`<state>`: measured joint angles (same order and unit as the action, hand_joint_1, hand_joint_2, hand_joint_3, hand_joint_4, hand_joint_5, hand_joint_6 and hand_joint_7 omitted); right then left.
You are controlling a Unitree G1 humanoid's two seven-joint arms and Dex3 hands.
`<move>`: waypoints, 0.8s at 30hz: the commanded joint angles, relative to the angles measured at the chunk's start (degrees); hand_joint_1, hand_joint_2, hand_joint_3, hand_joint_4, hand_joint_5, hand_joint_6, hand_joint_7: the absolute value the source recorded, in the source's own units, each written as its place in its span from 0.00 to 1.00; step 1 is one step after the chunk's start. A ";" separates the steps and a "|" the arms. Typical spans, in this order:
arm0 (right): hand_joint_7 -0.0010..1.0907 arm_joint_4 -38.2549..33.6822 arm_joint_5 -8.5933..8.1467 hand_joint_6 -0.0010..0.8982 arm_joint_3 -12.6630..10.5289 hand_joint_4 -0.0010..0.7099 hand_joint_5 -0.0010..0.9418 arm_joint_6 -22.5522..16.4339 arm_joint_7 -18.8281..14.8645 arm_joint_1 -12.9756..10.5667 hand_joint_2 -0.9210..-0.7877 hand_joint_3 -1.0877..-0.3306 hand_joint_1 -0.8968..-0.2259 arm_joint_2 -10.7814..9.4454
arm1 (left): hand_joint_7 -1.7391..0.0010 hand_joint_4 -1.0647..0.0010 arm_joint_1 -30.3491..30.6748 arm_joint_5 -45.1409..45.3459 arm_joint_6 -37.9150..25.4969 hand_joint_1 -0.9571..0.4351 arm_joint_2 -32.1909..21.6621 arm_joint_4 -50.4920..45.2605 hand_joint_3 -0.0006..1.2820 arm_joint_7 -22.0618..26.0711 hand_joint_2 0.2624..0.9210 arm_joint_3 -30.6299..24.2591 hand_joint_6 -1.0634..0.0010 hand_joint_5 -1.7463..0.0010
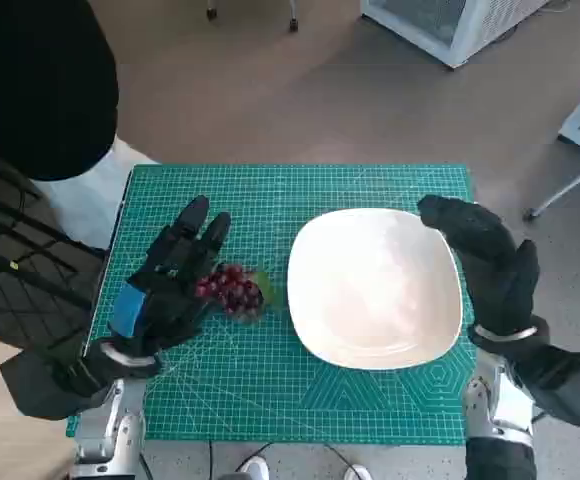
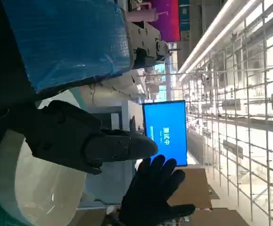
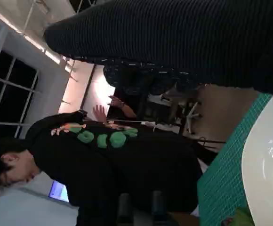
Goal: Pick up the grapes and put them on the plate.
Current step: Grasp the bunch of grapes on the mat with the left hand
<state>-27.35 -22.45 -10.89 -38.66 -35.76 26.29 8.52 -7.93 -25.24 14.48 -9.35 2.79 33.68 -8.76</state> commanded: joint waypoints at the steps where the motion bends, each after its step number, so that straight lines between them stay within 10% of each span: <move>1: 0.00 -0.91 -0.04 0.30 0.07 0.51 0.00 0.37 -0.11 -0.32 0.00 0.62 0.57 -0.24 | 1.00 0.83 -0.29 0.25 -0.15 0.32 -0.58 -0.35 0.25 -0.09 1.00 -0.12 0.79 1.00; 24: 0.00 -0.37 0.25 0.30 0.25 0.52 0.00 0.09 0.05 -0.53 0.00 0.62 0.58 -0.45 | 0.99 0.83 0.31 0.22 -0.22 0.32 -0.79 -1.11 0.25 -0.33 1.00 -0.03 0.78 1.00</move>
<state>-27.33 -22.35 -10.86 -38.71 -35.75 26.36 8.41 -7.92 -25.22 14.48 -9.72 2.69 33.52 -8.74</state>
